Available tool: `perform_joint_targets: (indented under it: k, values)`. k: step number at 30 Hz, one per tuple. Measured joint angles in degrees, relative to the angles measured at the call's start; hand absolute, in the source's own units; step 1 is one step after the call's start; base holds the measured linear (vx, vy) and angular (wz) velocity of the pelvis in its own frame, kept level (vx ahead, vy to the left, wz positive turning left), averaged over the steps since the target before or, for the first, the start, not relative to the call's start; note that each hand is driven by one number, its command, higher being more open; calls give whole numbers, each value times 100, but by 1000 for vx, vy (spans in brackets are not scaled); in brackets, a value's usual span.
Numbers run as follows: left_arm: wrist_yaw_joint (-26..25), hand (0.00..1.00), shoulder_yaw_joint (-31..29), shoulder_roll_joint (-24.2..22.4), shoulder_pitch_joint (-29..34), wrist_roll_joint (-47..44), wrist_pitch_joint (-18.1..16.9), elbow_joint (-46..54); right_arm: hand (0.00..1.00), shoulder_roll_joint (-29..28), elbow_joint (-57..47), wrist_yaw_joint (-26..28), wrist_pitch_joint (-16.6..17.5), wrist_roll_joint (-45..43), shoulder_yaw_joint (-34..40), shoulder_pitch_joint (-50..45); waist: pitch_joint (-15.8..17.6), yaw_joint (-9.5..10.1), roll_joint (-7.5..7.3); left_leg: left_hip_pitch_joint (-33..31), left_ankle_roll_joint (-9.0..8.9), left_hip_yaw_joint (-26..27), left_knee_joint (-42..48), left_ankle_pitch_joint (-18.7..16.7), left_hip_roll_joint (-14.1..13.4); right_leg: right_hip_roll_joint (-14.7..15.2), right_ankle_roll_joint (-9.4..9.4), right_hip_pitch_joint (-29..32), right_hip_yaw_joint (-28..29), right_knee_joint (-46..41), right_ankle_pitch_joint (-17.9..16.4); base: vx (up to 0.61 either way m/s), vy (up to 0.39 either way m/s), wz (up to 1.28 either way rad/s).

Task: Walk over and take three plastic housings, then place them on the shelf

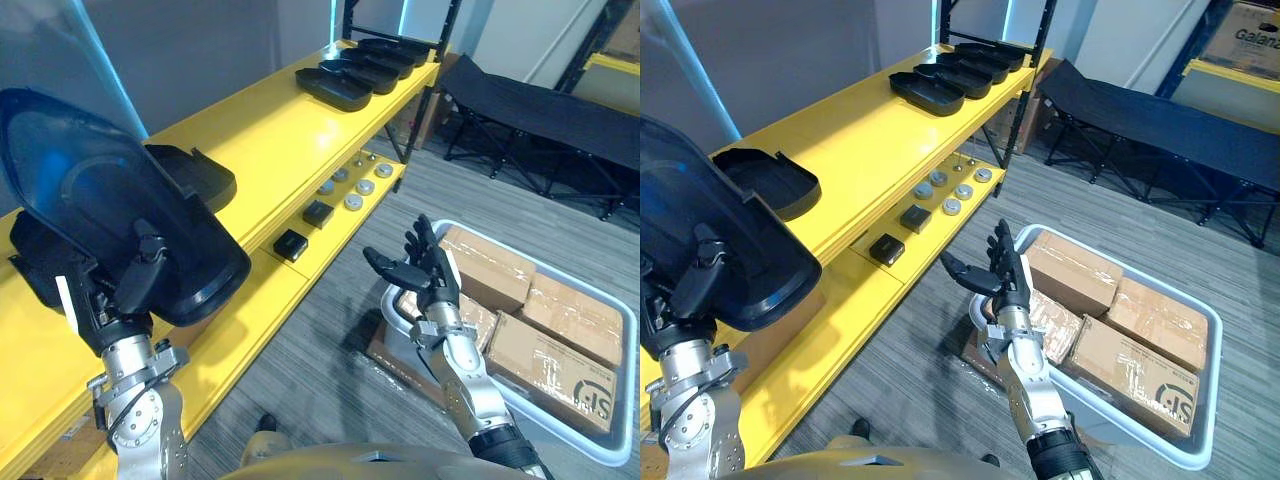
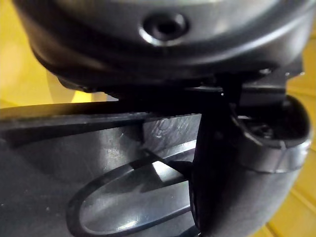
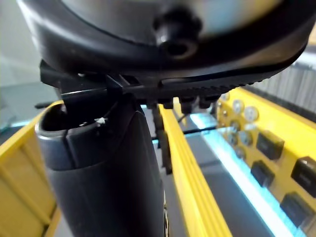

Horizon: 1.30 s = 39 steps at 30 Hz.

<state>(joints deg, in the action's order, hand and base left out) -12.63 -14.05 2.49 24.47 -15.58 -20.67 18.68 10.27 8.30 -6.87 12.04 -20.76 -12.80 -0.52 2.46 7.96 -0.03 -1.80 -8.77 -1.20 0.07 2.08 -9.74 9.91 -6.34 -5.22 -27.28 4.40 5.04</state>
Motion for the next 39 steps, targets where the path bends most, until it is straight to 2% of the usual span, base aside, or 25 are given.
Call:
perform_joint_targets:
  k: [2,3,5,6,8,9,10,11,12,13,14,16,19,21,25,29,30,31,32,34,35,36,37,38,39]
  values:
    - [18,0,1,-1,99,-10,93,-2,100,3,2,144,6,-1,-124,68,11,22,15,-272,51,-82,312,-69,20,11,9,-35,-202,-40,-83,-17,3,59]
    - [151,0,5,-1,30,-66,223,-6,100,10,15,146,6,6,-122,63,26,-48,17,-606,160,30,699,-92,53,41,-7,-156,-586,-52,-127,-20,21,110]
    - [368,0,20,1,-43,-67,329,-10,100,40,89,112,5,19,-58,65,71,-54,16,-783,311,421,943,-65,48,89,-74,-291,-934,-161,-184,6,56,125]
    - [643,0,32,-1,11,-124,342,-9,100,119,110,-4,1,44,-29,71,165,26,26,-754,348,589,897,26,72,188,-144,-403,-1207,-395,-332,21,62,102]
    - [763,0,32,-4,111,-306,342,-11,100,120,110,-103,6,254,-1,101,186,139,38,-758,399,500,656,130,167,277,-117,-371,-1275,-574,-481,0,86,86]
    - [847,0,30,6,91,-428,340,-11,100,105,110,-160,33,388,53,118,295,118,48,-734,460,386,547,232,264,377,-64,-356,-1259,-877,-796,-18,90,82]
    - [879,0,33,13,76,-432,336,-12,100,101,110,-173,50,426,67,118,332,111,50,-724,484,370,539,249,279,386,-46,-342,-1181,-962,-871,-52,61,97]
    - [1024,0,83,71,41,-438,325,-13,100,77,108,-229,123,451,98,76,418,57,40,-720,540,216,510,303,375,394,50,-232,-742,-1316,-1212,-62,36,70]
    - [1119,0,106,120,32,-461,323,-15,100,56,102,-259,134,451,110,45,434,10,20,-712,550,114,472,336,441,393,78,-179,-504,-1483,-1361,-67,7,114]
    - [1308,0,267,303,-27,-474,317,-18,100,-12,78,-301,177,452,197,-84,468,-84,-41,-625,535,-122,314,489,605,398,154,-173,-22,-1734,-1585,-29,-18,93]
    - [1390,0,355,373,-66,-472,309,-18,100,-38,77,-325,211,452,241,-138,480,-95,-58,-585,503,-189,229,581,651,397,157,-182,129,-1775,-1612,-16,-25,93]
    - [1589,0,679,503,-208,-457,223,-17,100,-142,78,-336,243,459,389,-198,501,-98,-77,-572,481,-277,74,754,719,412,27,-178,227,-1809,-1659,-26,-28,39]
    - [1634,0,1008,519,-230,-459,194,-17,100,-159,78,-191,325,463,435,-209,533,-166,-30,-575,485,-199,101,779,666,359,-170,-190,279,-1646,-1538,-60,-27,-10]
    - [1568,0,1087,520,-231,-460,194,-18,100,-155,77,-116,427,462,457,-210,555,-201,-4,-563,474,-86,111,775,589,305,-197,-156,415,-1589,-1511,-88,-16,-33]
    - [1345,0,1110,514,-237,-455,189,-20,100,-136,-65,0,620,460,559,-297,647,-291,74,-592,472,168,256,602,466,260,-159,11,623,-1660,-1534,-101,-2,-28]
    - [1274,0,1134,512,-254,-424,135,-20,100,-82,-260,22,703,454,548,-290,773,-337,89,-808,547,518,819,313,404,418,-89,90,658,-1856,-1621,-30,44,-2]
    - [1264,0,1133,511,-260,-403,38,-19,100,-97,-390,21,763,454,535,-292,891,-320,112,-988,632,641,1515,-39,361,476,-143,50,692,-2075,-1763,8,86,-8]
    - [1260,0,1126,513,-261,-397,32,-19,100,-105,-429,22,766,453,529,-292,923,-313,103,-1005,629,663,1732,-191,371,511,-192,6,710,-2165,-1841,57,116,-8]
    - [1255,0,1125,511,-266,-388,27,-18,100,-131,-503,22,786,451,501,-293,915,-304,77,-1080,631,679,2111,-491,414,610,-245,-51,723,-2283,-1968,64,91,3]
    - [1297,0,1108,520,-383,-368,10,-14,100,-174,-668,30,924,398,477,-298,954,-255,6,-1262,788,743,2782,-897,443,750,-185,-159,719,-2341,-2105,135,221,12]
    - [1340,0,1095,543,-453,-297,7,-5,100,-198,-722,29,1034,402,505,-311,919,-229,42,-1300,1030,996,3171,-1262,475,827,-142,-332,677,-2431,-2202,200,238,15]
    - [1348,0,1084,568,-467,-263,-6,0,100,-197,-737,28,1067,408,538,-327,906,-221,-4,-1260,976,1019,3223,-1401,539,906,47,-360,679,-2654,-2296,239,196,41]
    - [1366,0,1052,628,-537,-201,-19,-10,100,-239,-751,18,1150,412,535,-335,864,-272,-117,-1255,997,909,3308,-1569,724,1208,278,85,840,-3779,-2068,249,199,64]
    - [1391,0,1020,718,-605,-199,-17,-7,100,-247,-750,28,1183,414,525,-337,828,-316,-176,-1199,1063,834,3230,-1609,874,1391,476,551,1098,-4622,-1537,248,213,70]
    - [1417,0,965,776,-642,-197,-18,-1,100,-263,-749,35,1194,423,526,-326,828,-326,-201,-1121,1103,768,3132,-1610,933,1429,516,720,1263,-4950,-1255,298,182,63]
